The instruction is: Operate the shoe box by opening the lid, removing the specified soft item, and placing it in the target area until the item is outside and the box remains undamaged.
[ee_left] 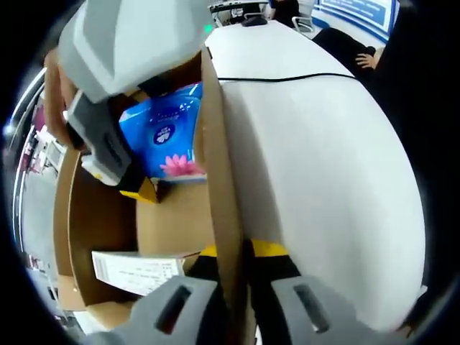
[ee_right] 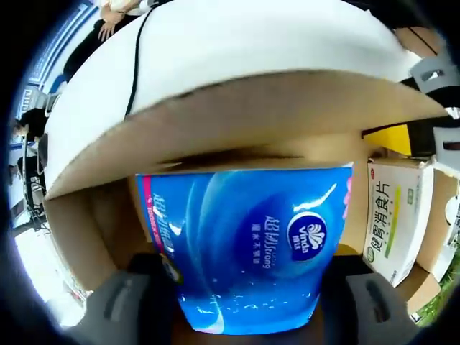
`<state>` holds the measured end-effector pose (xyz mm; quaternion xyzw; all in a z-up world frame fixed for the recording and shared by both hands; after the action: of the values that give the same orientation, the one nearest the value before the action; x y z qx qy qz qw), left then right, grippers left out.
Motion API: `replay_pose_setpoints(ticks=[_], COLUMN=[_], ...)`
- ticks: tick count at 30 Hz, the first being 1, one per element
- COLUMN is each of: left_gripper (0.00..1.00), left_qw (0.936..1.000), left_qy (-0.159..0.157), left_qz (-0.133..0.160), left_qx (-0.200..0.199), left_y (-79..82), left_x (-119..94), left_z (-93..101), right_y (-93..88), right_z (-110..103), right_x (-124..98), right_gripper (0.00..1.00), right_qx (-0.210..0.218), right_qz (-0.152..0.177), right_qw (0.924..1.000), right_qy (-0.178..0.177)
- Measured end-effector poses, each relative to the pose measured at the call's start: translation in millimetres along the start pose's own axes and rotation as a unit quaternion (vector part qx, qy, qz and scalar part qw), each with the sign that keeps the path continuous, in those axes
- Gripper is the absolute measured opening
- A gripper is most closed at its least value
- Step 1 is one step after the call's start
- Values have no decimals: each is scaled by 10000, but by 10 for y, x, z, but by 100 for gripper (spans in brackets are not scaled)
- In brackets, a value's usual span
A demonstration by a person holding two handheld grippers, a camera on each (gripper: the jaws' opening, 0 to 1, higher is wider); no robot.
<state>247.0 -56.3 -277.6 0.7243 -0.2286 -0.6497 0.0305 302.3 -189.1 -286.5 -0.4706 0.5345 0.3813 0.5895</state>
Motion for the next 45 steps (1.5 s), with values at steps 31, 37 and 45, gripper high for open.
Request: replay_pose_setpoints(ticks=[31,37,45], left_gripper=[5,5,5], left_qw=[9999,9999,9999], left_qy=[57,64,69], left_qz=[-58,-76,-88], left_qx=[86,108,127], left_y=[-29,1,15], left_x=[18,-8,-25], left_z=[-106,-31,-3], right_y=[29,50,11], right_z=[-3,7,-13], right_x=[-89,-133,-204], right_gripper=[80,79,78], right_qx=[67,86,108], right_qz=[-10,-39,-87], right_qw=[9997,9996,9995], right_qy=[-218,-256,-300])
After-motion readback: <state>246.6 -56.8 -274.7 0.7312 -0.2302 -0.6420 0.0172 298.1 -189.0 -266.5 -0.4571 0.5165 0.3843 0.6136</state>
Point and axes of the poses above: the point that each gripper's makers call its tool centre point, and the gripper's own axes: x roughly forward along the fingers, z roughly to its right, y roughly out of its top, the point moved 7 cm from there along -x, roughly backward along the fingers, and after that the axes turned 1 degree about -z, right-handed, at the moved point
